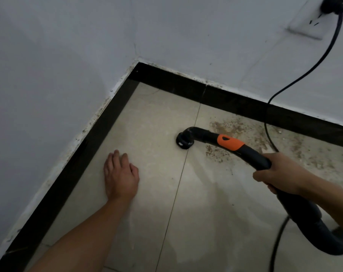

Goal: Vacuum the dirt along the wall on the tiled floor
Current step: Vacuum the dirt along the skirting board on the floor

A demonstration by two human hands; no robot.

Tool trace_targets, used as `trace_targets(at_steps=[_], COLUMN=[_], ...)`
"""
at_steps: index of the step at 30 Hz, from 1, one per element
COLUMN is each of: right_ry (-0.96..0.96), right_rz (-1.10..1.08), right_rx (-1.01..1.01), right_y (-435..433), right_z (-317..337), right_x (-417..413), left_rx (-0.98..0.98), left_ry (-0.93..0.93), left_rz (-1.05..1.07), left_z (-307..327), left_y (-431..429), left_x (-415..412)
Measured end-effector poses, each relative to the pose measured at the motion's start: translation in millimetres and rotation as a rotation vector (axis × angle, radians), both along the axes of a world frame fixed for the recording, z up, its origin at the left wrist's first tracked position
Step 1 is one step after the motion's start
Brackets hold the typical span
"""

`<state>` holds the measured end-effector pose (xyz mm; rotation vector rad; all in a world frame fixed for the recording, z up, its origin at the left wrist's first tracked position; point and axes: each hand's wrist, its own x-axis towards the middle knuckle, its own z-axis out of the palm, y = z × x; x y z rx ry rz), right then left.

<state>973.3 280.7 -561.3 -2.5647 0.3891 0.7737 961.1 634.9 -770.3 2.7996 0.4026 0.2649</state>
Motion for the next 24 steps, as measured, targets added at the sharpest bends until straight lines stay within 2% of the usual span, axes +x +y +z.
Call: trace_targets(at_steps=[2, 6, 10, 14, 19, 21, 24], right_ry=[0.020, -0.067, -0.054, -0.192, -0.247, -0.262, -0.296], right_rz=[0.014, -0.021, 0.045, 0.081, 0.218, 0.253, 0.429], right_rx=[0.023, 0.010, 0.100, -0.024, -0.118, -0.062, -0.086], right_y=[-2.3, 4.4, 40.8, 71.0, 83.7, 89.5, 111.5], right_z=[0.2, -11.4, -26.0, -41.4, -42.8, -39.5, -41.1], right_x=[-9.3, -21.0, -20.3, -20.7, -26.2, -15.2, 13.7], left_rx=[-0.002, -0.008, -0.011, -0.014, -0.005, 0.000, 0.006], left_ry=[-0.001, -0.003, 0.003, 0.012, 0.019, 0.035, 0.028], left_rz=[0.003, -0.001, 0.001, -0.003, -0.005, -0.012, -0.009], left_z=[-0.5, 0.1, 0.3, -0.1, 2.1, 3.7, 5.7], left_y=[0.3, -0.4, -0.7, -0.4, -2.6, -4.7, -6.0], left_x=[0.0, -0.8, -1.3, -3.6, -1.6, -2.5, -1.1])
